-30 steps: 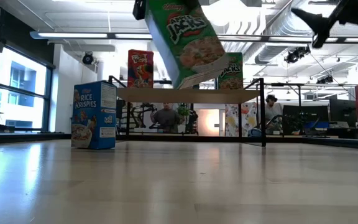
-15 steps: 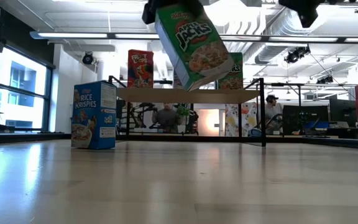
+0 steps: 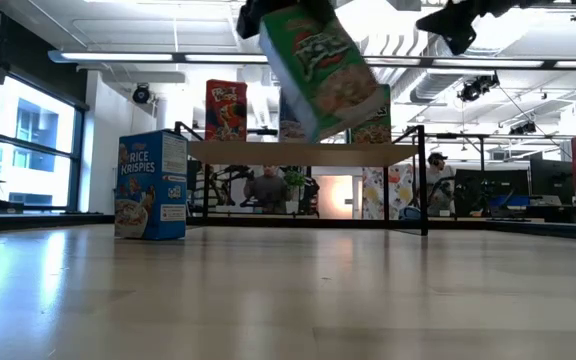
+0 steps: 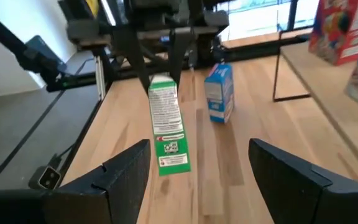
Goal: Stack cereal on shelf
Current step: Put the green cereal box on the shelf aligned with the other green cereal boxes
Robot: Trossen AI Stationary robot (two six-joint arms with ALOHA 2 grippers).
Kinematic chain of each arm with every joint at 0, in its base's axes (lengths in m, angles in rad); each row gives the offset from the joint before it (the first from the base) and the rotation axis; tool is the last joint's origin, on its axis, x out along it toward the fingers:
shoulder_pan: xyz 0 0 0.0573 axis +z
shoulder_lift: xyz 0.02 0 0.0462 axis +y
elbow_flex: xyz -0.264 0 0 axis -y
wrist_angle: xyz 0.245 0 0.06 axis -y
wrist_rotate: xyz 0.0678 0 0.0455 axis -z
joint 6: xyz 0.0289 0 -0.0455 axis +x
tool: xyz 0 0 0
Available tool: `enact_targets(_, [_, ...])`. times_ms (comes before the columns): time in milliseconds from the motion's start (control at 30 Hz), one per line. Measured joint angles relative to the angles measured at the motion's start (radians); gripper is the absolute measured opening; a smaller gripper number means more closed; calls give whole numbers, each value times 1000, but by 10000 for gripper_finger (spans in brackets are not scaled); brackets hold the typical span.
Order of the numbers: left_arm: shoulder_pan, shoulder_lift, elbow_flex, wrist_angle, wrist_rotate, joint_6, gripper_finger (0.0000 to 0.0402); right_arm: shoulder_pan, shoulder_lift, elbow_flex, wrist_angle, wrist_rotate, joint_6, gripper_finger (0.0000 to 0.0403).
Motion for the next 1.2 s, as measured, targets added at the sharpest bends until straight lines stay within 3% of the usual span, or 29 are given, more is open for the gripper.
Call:
enact_targets(567, [0, 0, 0, 182, -27, 73, 122, 112, 191, 0, 188, 12, -3, 264])
enact_targets(1200, [5, 0, 0, 286, -57, 131, 122, 119, 252, -2, 299, -4, 53, 264])
